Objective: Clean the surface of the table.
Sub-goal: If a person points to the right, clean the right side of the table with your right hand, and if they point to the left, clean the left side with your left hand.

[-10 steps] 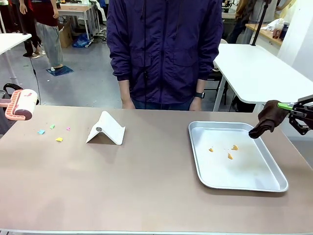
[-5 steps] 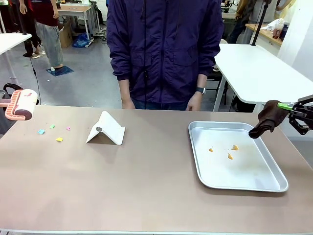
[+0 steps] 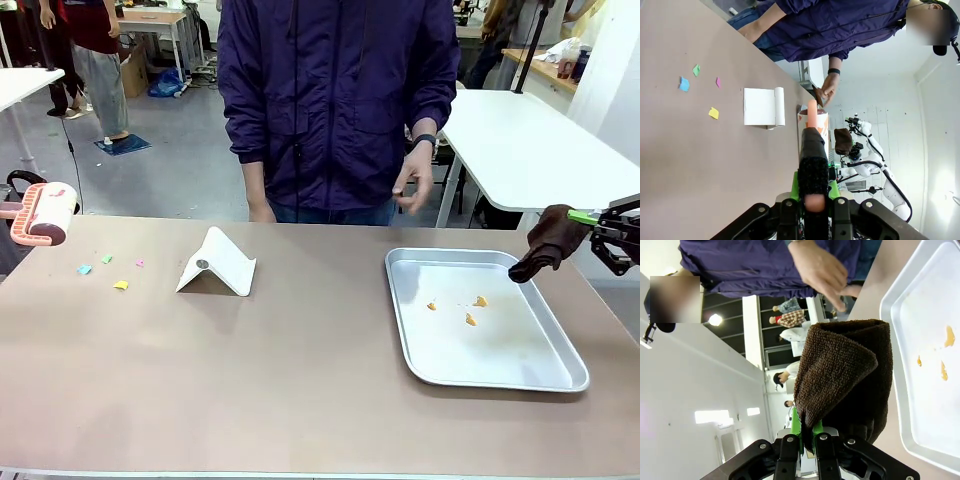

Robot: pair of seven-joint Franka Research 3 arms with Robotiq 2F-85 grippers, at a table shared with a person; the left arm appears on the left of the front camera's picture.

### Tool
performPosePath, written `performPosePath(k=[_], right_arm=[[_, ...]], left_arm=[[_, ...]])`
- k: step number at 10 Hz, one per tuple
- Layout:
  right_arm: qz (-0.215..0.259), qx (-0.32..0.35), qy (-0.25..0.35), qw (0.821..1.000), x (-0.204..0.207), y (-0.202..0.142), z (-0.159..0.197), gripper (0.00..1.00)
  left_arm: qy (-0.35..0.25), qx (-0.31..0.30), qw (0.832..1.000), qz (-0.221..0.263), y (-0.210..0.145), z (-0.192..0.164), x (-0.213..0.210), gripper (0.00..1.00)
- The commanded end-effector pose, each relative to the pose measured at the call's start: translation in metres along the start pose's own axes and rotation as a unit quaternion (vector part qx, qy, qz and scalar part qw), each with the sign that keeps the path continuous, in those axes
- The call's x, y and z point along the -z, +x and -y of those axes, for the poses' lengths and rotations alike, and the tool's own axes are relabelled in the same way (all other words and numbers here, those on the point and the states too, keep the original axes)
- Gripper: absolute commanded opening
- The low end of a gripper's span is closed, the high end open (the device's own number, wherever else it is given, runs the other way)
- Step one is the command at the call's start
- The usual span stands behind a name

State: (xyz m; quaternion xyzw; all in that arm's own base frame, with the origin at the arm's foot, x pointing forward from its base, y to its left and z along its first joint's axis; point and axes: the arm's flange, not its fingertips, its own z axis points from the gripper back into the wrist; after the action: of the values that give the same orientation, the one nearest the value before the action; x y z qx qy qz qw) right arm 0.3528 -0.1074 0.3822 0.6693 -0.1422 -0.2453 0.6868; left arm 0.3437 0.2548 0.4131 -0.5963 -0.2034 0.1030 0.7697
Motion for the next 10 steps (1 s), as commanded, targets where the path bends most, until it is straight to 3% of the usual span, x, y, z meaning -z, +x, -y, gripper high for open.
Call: performPosePath(k=[1, 8, 9, 10], right_arm=[[0.005, -0.003, -0.002, 1.000, -0.0008, -0.0012, -0.0062, 0.00], [0.005, -0.003, -0.002, 1.000, -0.0008, -0.0012, -0.0062, 0.00], [0.000, 0.000, 0.000, 1.000, 0.0000, 0.0000, 0.0000, 0.09], [0.006, -0.037, -0.034, 0.999, 0.0040, -0.0023, -0.0028, 0.09]], left_arm=[[-0.006, 0.003, 1.000, -0.004, -0.0008, 0.0038, -0.0038, 0.00], [-0.006, 0.003, 1.000, -0.004, -0.0008, 0.0038, -0.0038, 0.00], [-0.006, 0.003, 1.000, -0.004, -0.0008, 0.0038, -0.0038, 0.00], [-0.006, 0.003, 1.000, -0.004, -0.0008, 0.0038, -0.0038, 0.00]])
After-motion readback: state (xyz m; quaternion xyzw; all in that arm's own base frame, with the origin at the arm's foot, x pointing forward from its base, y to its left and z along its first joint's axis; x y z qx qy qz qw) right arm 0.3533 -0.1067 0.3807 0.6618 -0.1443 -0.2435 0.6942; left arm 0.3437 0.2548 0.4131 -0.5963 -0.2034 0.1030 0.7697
